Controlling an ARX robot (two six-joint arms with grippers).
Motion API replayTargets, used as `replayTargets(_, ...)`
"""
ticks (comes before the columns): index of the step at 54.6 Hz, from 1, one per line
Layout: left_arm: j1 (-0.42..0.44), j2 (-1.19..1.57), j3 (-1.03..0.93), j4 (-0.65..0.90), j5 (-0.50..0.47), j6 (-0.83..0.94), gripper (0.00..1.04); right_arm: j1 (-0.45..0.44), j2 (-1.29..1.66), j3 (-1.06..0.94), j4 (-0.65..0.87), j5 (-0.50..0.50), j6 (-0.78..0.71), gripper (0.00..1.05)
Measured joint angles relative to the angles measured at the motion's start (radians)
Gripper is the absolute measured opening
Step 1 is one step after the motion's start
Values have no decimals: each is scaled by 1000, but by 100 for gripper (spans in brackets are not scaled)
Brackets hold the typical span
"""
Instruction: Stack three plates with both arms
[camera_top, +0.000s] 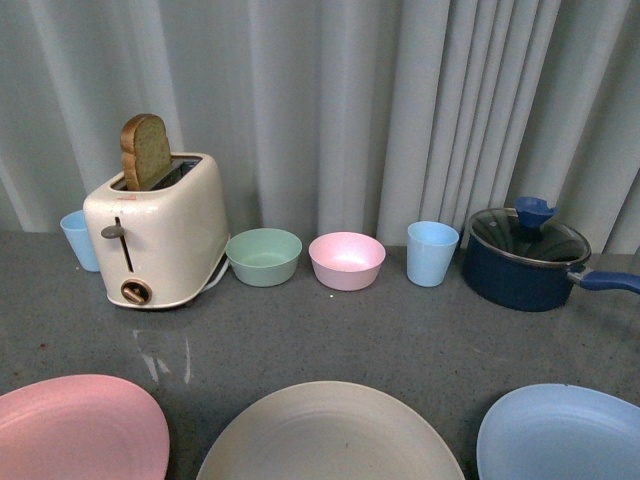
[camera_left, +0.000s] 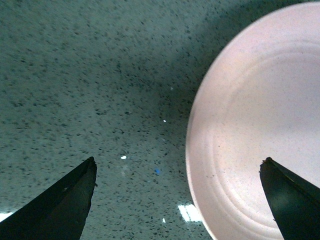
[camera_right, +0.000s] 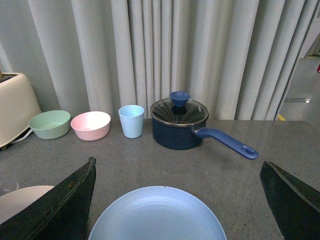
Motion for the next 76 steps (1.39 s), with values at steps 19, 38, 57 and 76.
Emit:
replayTargets(19, -46, 66, 21, -3, -6, 9, 98, 0, 0, 0, 0, 0, 0, 97)
replayTargets(38, -74, 126, 62, 3, -45, 5, 98, 0, 0, 0, 0, 0, 0, 97)
replayTargets(57, -97, 162, 71, 2, -61, 6, 98, 0, 0, 0, 0, 0, 0, 97)
replayTargets(76, -99, 189, 78, -11, -101, 17, 98, 0, 0, 0, 0, 0, 0, 97)
